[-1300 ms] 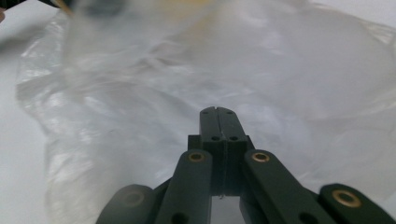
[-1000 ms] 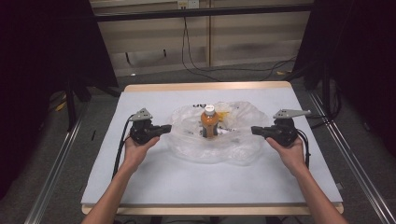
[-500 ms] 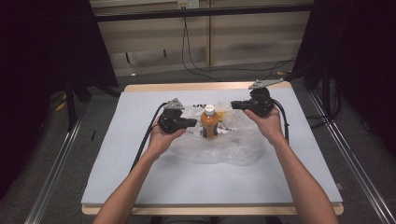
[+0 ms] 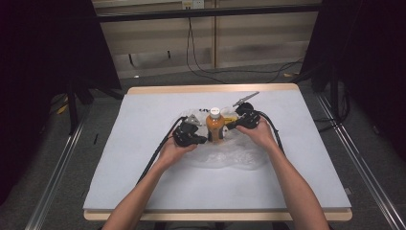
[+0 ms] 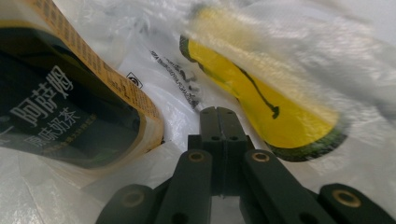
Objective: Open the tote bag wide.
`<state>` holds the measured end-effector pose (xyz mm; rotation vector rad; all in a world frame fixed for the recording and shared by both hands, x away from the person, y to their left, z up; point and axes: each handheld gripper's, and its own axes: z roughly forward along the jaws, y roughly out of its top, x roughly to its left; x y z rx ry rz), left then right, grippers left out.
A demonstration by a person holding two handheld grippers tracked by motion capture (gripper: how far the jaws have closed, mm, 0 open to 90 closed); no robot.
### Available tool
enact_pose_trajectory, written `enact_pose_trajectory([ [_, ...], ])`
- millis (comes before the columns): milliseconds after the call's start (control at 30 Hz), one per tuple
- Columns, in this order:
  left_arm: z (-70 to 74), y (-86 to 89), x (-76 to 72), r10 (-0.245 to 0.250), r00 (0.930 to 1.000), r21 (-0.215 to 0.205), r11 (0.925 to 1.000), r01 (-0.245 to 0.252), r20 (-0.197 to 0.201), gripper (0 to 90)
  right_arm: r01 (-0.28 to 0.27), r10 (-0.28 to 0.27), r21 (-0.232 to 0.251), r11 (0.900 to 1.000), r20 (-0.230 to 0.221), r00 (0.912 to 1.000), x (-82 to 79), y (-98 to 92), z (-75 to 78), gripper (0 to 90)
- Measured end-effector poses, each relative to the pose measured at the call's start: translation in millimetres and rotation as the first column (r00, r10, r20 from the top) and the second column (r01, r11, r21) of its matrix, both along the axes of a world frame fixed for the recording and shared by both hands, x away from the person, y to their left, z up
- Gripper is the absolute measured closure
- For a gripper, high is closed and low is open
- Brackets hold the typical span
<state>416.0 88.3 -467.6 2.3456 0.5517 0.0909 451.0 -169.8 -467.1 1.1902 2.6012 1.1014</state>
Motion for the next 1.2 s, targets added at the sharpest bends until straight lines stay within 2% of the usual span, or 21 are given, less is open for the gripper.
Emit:
enact_pose_trajectory([
  [67,-1.9,0.1,-1.5,-0.001,1.0,-0.003,1.0,0.001,-0.004,90.0,-0.005,0.005,-0.006,1.0,-0.011,0.9999,1.0,1.9,-1.8,90.0],
  [100,-2.4,0.0,-2.2,-0.015,0.9999,0.015,0.9998,0.015,-0.004,90.0,-0.011,0.011,-0.013,1.0,-0.013,0.9998,1.8,2.4,-2.5,90.0],
  [233,-6.5,-6.5,-12.3,-0.06,0.9981,0.037,0.9975,0.06,-0.013,90.0,-0.028,0.024,-0.037,0.999,-0.108,0.9939,6.6,6.2,-5.5,90.0],
  [333,-4.2,-10.1,-20.2,-0.086,0.9961,0.061,0.9943,0.087,-0.021,90.0,-0.036,0.031,-0.037,0.999,-0.131,0.9909,10.8,6.9,-6.7,90.0],
  [433,-3.1,-12.2,-25.4,-0.11,0.9936,0.076,0.9908,0.112,-0.024,90.0,-0.038,0.027,-0.074,0.996,-0.149,0.9885,14.8,11.6,-3.7,90.0],
  [533,-2.8,-14.1,-35.3,-0.142,0.9895,0.076,0.9867,0.143,-0.029,90.0,-0.049,0.032,-0.119,0.992,-0.146,0.9888,19.7,18.7,-1.4,90.0],
  [600,-1.3,-15.7,-42.4,-0.173,0.9843,0.087,0.9807,0.175,-0.038,90.0,-0.04,0.021,-0.128,0.991,-0.148,0.9888,23.7,22.0,-0.7,90.0],
  [667,0.0,-18.4,-50.2,-0.19,0.9814,0.106,0.9756,0.192,-0.029,90.0,-0.037,0.018,-0.134,0.99,-0.139,0.9901,28.6,23.0,-1.0,90.0],
  [767,2.9,-23.0,-62.7,-0.234,0.9718,0.142,0.9613,0.236,-0.031,90.0,-0.021,0.001,-0.131,0.991,-0.148,0.989,37.2,25.4,-1.0,90.0],
  [800,3.4,-24.4,-66.7,-0.239,0.9707,0.149,0.9592,0.24,-0.027,90.0,-0.02,-0.001,-0.146,0.989,-0.143,0.9897,42.2,26.7,-0.5,90.0],
  [833,3.8,-25.5,-70.8,-0.242,0.9698,0.15,0.9582,0.244,-0.033,90.0,-0.02,-0.001,-0.146,0.989,-0.143,0.9897,42.2,26.7,-0.5,90.0],
  [867,4.2,-26.2,-74.5,-0.27,0.962,0.15,0.9503,0.273,-0.041,90.0,-0.012,-0.009,-0.144,0.99,-0.146,0.9892,44.3,27.9,-0.5,90.0],
  [933,4.3,-27.2,-82.2,-0.273,0.9613,0.15,0.9495,0.276,-0.04,90.0,-0.002,-0.018,-0.141,0.99,-0.142,0.9897,48.3,28.6,-1.1,90.0],
  [967,4.6,-27.6,-85.0,-0.281,0.9586,0.146,0.9475,0.285,-0.048,90.0,0.002,-0.022,-0.144,0.99,-0.14,0.99,50.3,28.8,-1.4,90.0],
  [1000,5.5,-28.1,-87.7,-0.29,0.9555,0.156,0.9427,0.295,-0.052,90.0,0.004,-0.023,-0.143,0.99,-0.135,0.9905,51.6,29.7,-1.2,90.0],
  [1033,5.3,-28.8,-91.4,-0.293,0.9549,0.154,0.9424,0.297,-0.051,90.0,0.005,-0.025,-0.15,0.989,-0.13,0.9912,52.9,29.9,-1.4,90.0],
  [1100,6.4,-29.6,-97.0,-0.322,0.9451,0.163,0.9309,0.327,-0.056,90.0,0.016,-0.036,-0.154,0.988,-0.129,0.991,54.7,30.8,-1.1,90.0],
  [1133,5.9,-30.5,-101.5,-0.317,0.9474,0.16,0.9338,0.32,-0.047,90.0,0.018,-0.039,-0.157,0.987,-0.132,0.9904,55.9,30.8,-0.8,90.0],
  [1200,7.2,-30.5,-106.1,-0.334,0.9411,0.171,0.9254,0.338,-0.054,90.0,0.035,-0.056,-0.164,0.986,-0.122,0.991,58.1,31.1,-1.0,90.0],
])
